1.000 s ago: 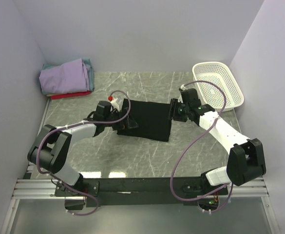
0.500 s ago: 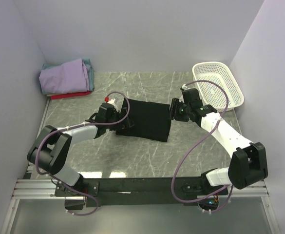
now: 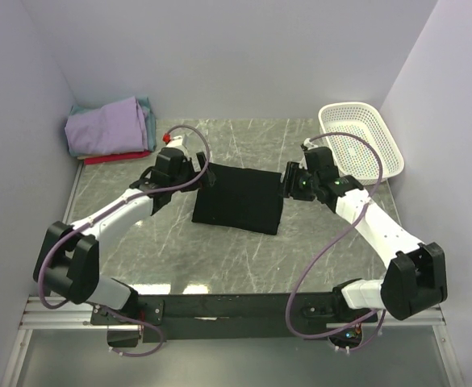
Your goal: Fold and stack the t-shirts
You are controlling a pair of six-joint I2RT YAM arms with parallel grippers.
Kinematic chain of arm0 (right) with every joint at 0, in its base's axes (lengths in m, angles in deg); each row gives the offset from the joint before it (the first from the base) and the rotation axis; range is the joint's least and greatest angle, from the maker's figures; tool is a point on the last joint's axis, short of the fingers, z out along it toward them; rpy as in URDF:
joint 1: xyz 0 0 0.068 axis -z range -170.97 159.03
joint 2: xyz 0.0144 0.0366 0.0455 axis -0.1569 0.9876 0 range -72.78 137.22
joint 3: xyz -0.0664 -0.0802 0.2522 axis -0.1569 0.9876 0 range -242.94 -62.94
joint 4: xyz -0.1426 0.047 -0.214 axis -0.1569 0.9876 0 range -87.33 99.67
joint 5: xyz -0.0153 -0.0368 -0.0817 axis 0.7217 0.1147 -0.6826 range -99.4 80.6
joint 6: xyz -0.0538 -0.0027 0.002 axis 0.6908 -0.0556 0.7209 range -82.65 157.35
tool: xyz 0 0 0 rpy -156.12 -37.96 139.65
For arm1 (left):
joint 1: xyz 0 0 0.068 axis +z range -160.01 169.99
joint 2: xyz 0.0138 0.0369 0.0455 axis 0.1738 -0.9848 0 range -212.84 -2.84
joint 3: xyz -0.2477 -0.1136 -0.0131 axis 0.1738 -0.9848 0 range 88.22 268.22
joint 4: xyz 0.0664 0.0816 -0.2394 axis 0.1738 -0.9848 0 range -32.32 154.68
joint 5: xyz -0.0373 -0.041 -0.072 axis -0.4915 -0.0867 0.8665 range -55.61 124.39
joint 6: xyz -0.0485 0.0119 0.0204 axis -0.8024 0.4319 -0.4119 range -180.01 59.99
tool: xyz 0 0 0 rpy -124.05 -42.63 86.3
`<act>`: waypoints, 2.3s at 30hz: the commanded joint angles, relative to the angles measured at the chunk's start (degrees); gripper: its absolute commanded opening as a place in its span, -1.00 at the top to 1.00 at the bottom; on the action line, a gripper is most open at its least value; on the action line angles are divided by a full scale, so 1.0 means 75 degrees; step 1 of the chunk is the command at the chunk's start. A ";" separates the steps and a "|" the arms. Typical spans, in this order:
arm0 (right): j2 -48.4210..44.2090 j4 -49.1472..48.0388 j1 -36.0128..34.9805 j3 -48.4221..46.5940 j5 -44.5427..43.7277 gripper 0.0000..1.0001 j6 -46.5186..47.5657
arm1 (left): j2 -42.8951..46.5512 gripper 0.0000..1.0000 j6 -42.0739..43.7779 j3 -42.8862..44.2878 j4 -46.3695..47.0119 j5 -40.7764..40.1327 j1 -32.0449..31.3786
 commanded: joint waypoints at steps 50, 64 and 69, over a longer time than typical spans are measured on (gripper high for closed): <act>0.0133 0.0603 0.0058 -0.1017 -0.0574 -0.13 0.0975 | -0.2615 -0.99 0.0438 -0.0236 0.1184 0.2642 0.1462; 0.0251 0.0568 0.0058 -0.0923 -0.0597 -0.13 0.1022 | -0.4162 -0.95 -0.0031 -0.0061 0.2663 0.5444 0.0339; 0.0239 0.0627 0.0058 -0.0900 -0.0714 -0.13 0.1057 | -0.4643 -0.59 -0.0054 0.0548 0.2510 0.5410 -0.0166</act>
